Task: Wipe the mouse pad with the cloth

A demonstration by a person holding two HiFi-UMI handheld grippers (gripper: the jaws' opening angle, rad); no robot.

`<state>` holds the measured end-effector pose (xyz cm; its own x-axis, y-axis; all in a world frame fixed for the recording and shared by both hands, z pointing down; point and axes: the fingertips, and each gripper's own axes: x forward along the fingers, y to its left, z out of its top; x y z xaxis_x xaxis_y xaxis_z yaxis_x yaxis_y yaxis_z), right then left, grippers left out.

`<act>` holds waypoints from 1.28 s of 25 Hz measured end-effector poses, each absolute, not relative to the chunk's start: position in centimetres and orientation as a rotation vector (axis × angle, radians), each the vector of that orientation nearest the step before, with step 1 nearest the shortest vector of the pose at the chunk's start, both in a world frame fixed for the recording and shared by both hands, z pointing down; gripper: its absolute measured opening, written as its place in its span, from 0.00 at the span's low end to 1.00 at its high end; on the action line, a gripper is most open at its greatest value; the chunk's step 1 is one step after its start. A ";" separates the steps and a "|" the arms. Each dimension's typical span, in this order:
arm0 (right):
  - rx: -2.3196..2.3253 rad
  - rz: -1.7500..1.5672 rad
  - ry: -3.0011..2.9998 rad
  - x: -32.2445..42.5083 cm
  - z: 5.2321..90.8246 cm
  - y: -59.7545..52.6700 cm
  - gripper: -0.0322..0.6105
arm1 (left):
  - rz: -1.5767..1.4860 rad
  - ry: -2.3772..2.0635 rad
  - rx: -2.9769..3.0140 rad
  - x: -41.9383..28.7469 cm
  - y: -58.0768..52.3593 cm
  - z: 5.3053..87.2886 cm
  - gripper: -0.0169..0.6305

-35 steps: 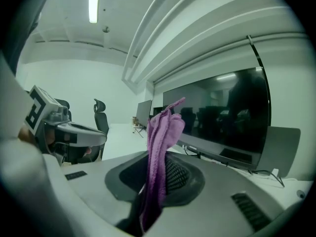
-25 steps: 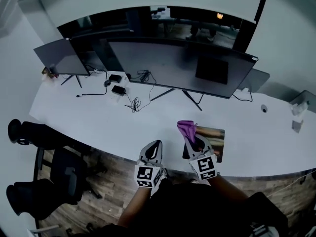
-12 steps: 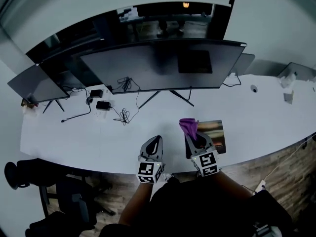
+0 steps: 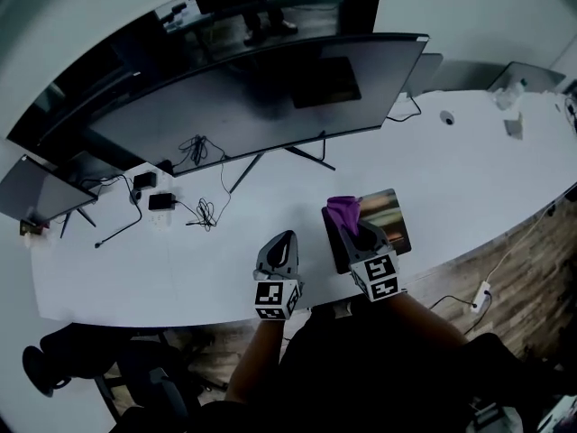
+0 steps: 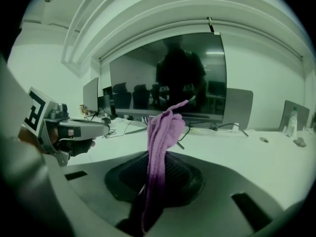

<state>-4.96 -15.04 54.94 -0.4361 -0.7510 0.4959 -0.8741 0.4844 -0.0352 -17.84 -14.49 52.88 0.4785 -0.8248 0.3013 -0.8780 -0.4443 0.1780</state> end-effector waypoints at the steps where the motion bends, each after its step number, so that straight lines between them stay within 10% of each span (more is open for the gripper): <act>1: 1.355 0.426 -2.302 -4.9 55.6 -15.1 0.16 | 0.248 -1.427 2.422 -17.7 -14.6 53.2 0.06; 32: 1.202 0.600 -2.086 -4.8 65.0 -17.1 0.16 | 0.416 -1.384 2.355 -17.4 -12.0 56.9 0.06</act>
<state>-4.76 -17.08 65.01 -0.3696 -0.5805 0.7256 -0.8774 0.4750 -0.0669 -17.38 -12.02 56.90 0.4722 -0.7681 0.4325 -0.8793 -0.4454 0.1690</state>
